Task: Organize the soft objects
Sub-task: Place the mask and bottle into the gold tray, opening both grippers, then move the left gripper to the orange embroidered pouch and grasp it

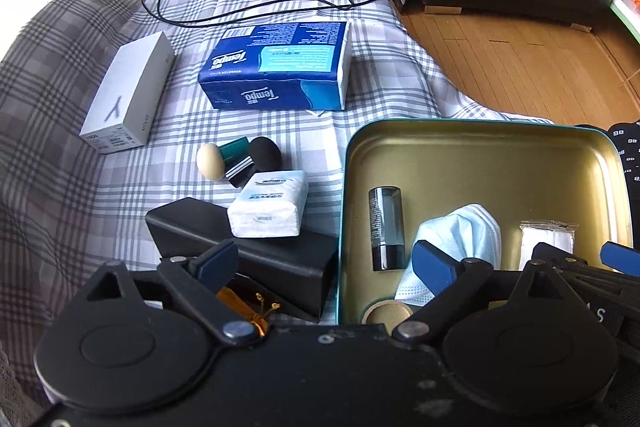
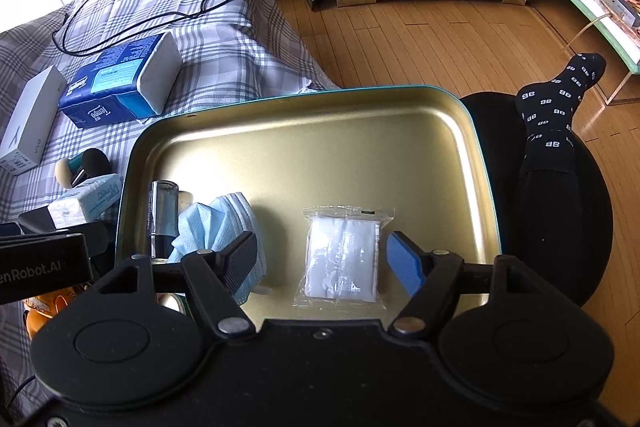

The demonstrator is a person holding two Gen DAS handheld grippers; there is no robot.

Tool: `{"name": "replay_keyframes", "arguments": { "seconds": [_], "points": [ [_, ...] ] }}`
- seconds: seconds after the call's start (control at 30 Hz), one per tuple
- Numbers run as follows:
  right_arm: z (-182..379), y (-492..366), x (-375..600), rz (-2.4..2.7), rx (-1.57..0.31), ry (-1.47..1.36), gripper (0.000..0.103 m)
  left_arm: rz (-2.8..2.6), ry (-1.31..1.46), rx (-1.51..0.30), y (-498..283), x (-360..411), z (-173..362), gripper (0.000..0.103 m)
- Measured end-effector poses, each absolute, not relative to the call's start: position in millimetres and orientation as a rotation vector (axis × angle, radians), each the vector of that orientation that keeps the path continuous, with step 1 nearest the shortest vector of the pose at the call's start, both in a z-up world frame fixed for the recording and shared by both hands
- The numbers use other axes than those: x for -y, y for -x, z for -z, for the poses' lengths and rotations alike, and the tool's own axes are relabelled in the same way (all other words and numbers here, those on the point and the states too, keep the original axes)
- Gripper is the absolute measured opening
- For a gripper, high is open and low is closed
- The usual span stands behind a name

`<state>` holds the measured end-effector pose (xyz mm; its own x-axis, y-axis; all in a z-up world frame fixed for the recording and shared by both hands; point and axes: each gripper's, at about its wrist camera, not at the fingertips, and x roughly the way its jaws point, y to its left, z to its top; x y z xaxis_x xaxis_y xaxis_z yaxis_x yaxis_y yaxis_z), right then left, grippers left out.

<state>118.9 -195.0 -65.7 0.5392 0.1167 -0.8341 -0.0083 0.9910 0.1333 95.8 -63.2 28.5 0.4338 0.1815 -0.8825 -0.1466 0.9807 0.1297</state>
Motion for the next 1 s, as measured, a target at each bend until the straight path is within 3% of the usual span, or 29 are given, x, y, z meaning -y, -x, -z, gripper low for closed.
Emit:
{"name": "replay_keyframes", "arguments": {
  "seconds": [0.17, 0.6, 1.0],
  "points": [
    [60, -117, 194, -0.099, -0.970, -0.105, 0.069, -0.263, -0.028, -1.079, -85, 47, -38, 0.102],
    [58, -117, 189, -0.155, -0.952, -0.069, 0.069, -0.382, -0.039, -1.051, -73, 16, -56, 0.102],
    [50, -109, 181, -0.267, -0.952, -0.052, 0.068, -0.552, 0.013, -1.122, -42, -35, -43, 0.103]
  ]
}}
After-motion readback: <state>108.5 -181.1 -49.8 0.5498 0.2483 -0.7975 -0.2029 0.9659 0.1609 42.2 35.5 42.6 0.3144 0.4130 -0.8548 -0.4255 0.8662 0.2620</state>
